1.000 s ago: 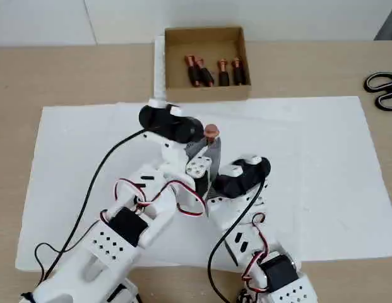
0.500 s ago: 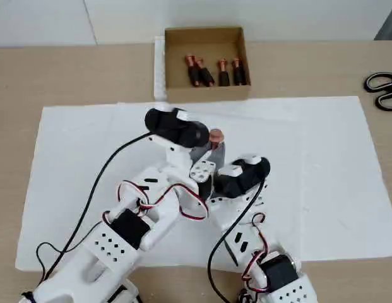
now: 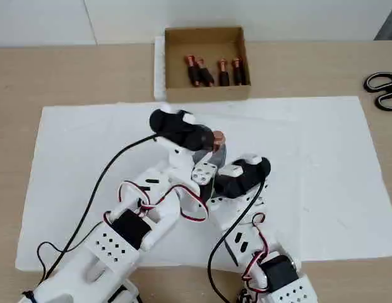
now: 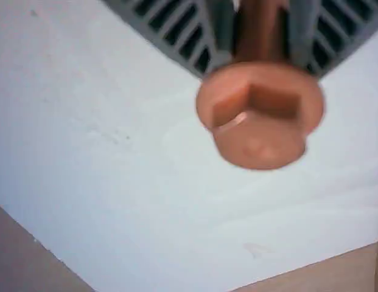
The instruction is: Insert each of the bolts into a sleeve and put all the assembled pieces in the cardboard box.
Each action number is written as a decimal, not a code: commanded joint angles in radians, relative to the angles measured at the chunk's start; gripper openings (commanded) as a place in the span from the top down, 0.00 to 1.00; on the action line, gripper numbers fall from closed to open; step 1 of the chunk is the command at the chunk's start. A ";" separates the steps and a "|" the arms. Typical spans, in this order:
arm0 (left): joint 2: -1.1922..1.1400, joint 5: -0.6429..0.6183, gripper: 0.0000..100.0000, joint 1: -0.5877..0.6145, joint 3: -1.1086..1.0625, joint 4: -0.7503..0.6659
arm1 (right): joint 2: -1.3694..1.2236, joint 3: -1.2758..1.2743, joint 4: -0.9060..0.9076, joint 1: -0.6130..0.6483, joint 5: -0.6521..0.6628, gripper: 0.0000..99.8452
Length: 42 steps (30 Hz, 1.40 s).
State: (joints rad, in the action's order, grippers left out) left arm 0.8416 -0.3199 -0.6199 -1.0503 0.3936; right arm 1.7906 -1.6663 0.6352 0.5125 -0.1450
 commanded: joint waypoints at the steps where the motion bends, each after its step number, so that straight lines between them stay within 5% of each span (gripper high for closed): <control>1: 0.034 0.009 1.00 -0.011 0.005 0.025 | 0.005 0.014 -0.028 0.001 -0.006 1.00; 37: 0.034 0.005 0.99 -0.012 -0.039 0.117 | 0.005 0.012 -0.027 0.001 -0.005 1.00; 42: 0.035 -0.006 0.86 -0.014 -0.038 0.117 | 0.005 0.012 -0.027 0.001 -0.005 1.00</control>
State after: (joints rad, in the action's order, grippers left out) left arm 0.8431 -0.3214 -0.6291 -1.0948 0.5132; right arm 1.7906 -1.6663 0.6352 0.5125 -0.1450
